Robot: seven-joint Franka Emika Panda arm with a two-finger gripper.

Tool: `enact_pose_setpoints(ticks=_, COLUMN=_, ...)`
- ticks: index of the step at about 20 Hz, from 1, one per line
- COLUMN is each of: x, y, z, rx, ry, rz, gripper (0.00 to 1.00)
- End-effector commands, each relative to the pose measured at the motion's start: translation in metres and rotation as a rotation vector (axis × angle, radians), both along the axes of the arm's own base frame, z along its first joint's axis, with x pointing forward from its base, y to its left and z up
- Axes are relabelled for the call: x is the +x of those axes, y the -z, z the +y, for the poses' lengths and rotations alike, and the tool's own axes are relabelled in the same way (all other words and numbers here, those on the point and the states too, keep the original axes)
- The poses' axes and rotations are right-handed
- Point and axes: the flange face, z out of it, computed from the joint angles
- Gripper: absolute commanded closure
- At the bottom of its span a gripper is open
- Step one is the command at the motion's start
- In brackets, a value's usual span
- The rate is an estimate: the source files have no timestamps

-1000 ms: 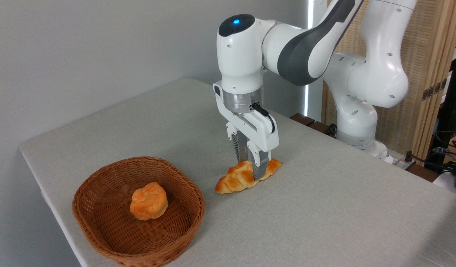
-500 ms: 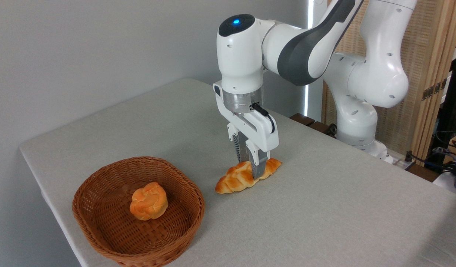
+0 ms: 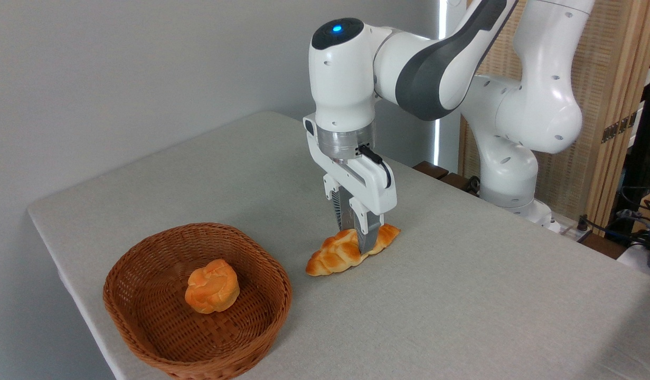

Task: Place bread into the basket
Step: 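Close the gripper on the end of the braided roll, then lift the braided roll and carry it over the wicker basket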

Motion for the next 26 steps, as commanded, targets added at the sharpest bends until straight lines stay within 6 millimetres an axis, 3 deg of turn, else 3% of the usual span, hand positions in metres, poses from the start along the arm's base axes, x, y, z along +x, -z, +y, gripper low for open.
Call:
enact_pose_setpoints(ticks=1, x=0.004, y=-0.017, z=0.002, rx=-0.024, ry=0.005, rz=-0.049, gripper=0.51)
enact_pose_setpoints(ticks=6, x=0.012, y=-0.034, z=0.001, rx=-0.027, ry=-0.003, rz=-0.082, gripper=0.53)
enact_pose_setpoints(ticks=15, x=0.026, y=-0.102, z=0.002, rx=-0.048, ry=-0.005, rz=-0.132, gripper=0.53)
enact_pose_setpoints(ticks=22, x=0.076, y=-0.13, z=-0.003, rx=-0.044, ry=0.0, rz=-0.211, gripper=0.52)
enact_pose_setpoints(ticks=26, x=0.102, y=-0.118, z=0.005, rx=-0.071, ry=-0.046, rz=-0.299, gripper=0.52)
